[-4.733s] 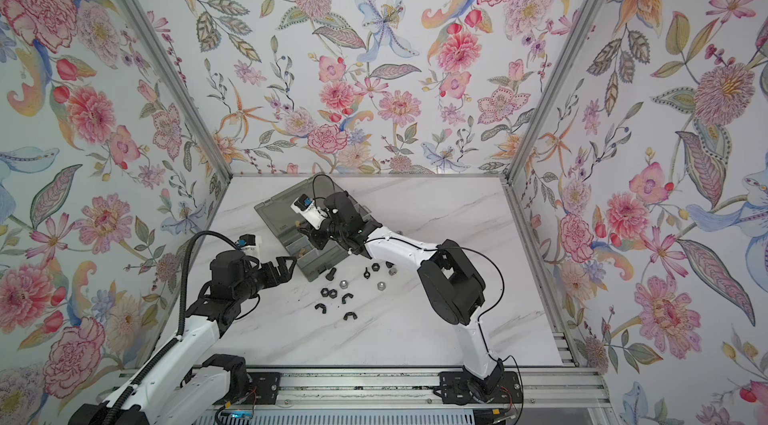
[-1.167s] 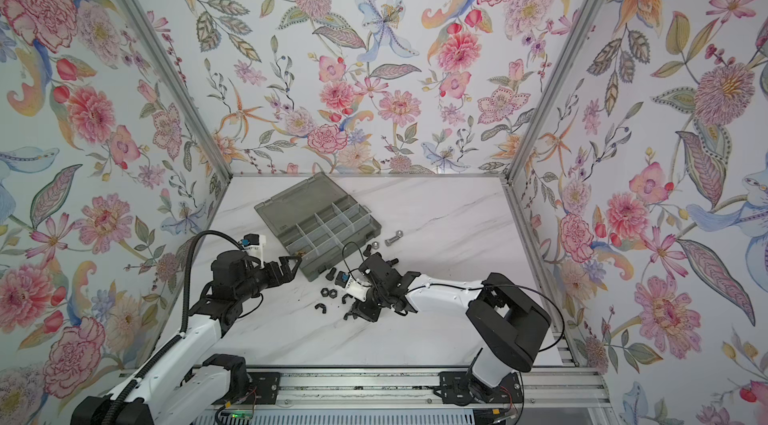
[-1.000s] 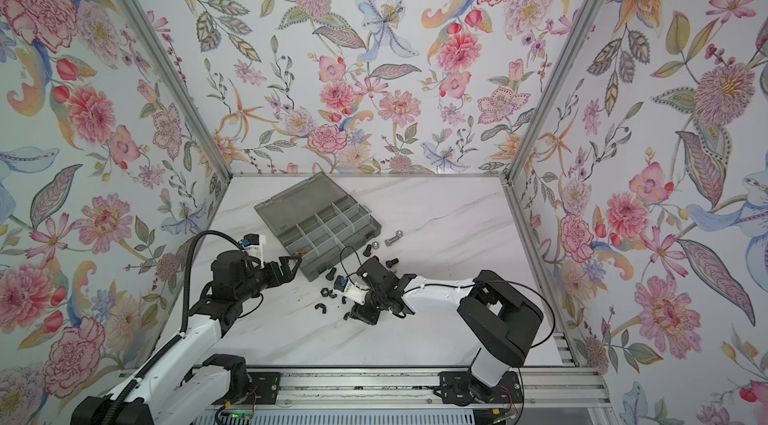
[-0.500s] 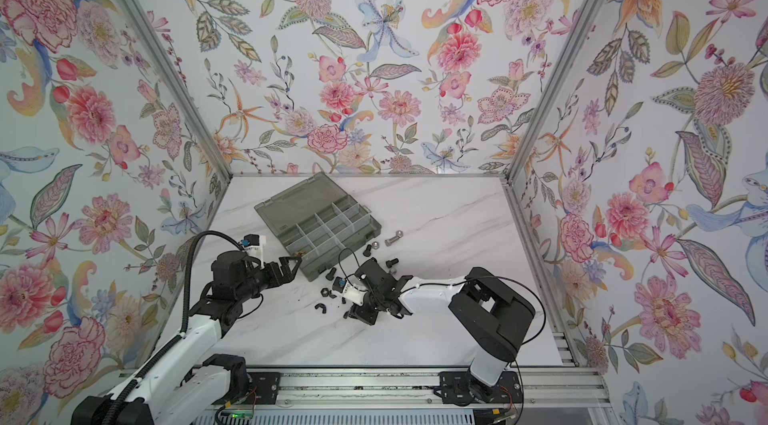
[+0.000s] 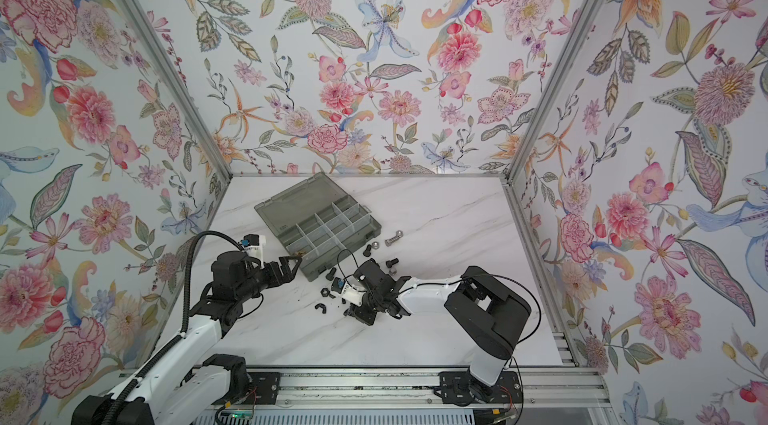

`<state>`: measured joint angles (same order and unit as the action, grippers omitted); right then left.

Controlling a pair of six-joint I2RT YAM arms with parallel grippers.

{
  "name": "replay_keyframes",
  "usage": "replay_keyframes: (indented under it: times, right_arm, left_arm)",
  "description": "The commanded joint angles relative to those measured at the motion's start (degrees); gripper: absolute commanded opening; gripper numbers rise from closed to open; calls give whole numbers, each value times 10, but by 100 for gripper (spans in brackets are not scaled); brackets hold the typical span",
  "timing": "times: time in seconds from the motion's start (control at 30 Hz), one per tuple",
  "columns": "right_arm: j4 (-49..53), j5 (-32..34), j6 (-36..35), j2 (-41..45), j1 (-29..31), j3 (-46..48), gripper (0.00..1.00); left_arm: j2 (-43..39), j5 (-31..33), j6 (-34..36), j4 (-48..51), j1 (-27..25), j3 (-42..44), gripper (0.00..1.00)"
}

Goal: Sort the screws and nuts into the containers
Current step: 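Lower the right gripper and close it on a black wing nut, then carry the black wing nut over a separate box compartment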

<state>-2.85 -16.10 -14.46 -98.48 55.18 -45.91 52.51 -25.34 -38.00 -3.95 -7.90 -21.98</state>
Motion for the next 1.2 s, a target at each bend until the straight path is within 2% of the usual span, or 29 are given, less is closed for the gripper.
replay_keyframes:
  times: [0.0, 0.17, 0.3, 0.7, 0.93, 1.17]
  right_arm:
    - [4, -10, 4, -15, 4, 0, 24]
    - [10, -17, 7, -11, 3, -3, 12]
    - [8, -50, 16, 10, -8, -6, 5]
    - [-34, -150, 38, 57, -65, -66, 2]
    - [-81, -168, 56, -4, -81, -179, 2]
    - [-133, -141, 114, -116, -84, -312, 2]
  left_arm:
    - [0, -12, -4, -6, -4, 11, 99]
    - [-1, -14, -3, -8, -4, 11, 99]
    - [-1, -17, -3, -11, -4, 13, 99]
    - [-2, -22, -4, -19, -4, 20, 99]
    - [-6, -24, -3, -17, -4, 19, 100]
    - [-18, -23, -2, -12, -4, 19, 100]
